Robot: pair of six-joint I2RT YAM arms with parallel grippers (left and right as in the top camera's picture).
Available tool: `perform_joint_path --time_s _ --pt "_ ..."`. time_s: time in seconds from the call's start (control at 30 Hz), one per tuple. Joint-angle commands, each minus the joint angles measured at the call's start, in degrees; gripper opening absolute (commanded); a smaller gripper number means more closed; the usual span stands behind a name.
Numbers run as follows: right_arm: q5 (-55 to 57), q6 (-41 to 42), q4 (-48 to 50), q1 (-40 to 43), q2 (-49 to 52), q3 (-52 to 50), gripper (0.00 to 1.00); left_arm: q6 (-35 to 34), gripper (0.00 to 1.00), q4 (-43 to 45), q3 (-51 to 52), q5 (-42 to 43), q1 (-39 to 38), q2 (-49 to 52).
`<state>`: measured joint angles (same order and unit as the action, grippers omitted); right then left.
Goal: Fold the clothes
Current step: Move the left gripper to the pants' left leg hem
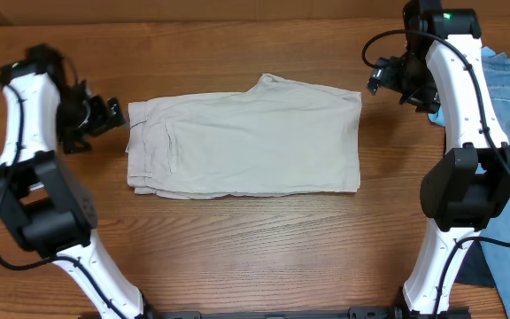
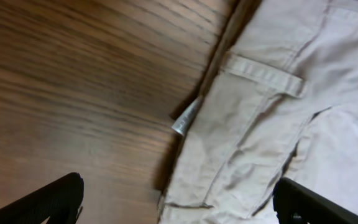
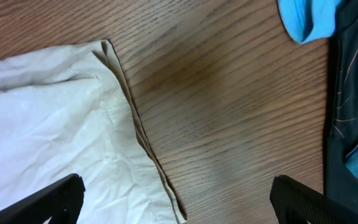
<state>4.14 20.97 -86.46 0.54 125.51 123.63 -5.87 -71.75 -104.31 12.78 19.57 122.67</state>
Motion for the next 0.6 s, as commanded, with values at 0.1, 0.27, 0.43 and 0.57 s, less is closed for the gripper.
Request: perform_joint_path --time_s 0.1,0.27,0.43,0.57 --pt "-2.67 0.20 1.55 -0.13 -1.27 -0.15 1.00 8.37 0.93 6.14 9.33 15.34 1.75 -0.61" --pt "-2.95 0.20 2.25 -0.15 -1.27 -0.15 1.00 8.07 0.92 11.43 14.45 17.55 1.73 -0.52" --pt "-2.93 -0.22 2.19 -0.13 -1.27 -0.15 1.00 6.93 0.94 16.72 19.87 17.25 1.79 -0.52" --pt "-2.93 -0.22 2.16 -0.13 -1.27 -0.15 1.00 6.95 0.93 20.17 23.37 17.31 1.75 -0.52"
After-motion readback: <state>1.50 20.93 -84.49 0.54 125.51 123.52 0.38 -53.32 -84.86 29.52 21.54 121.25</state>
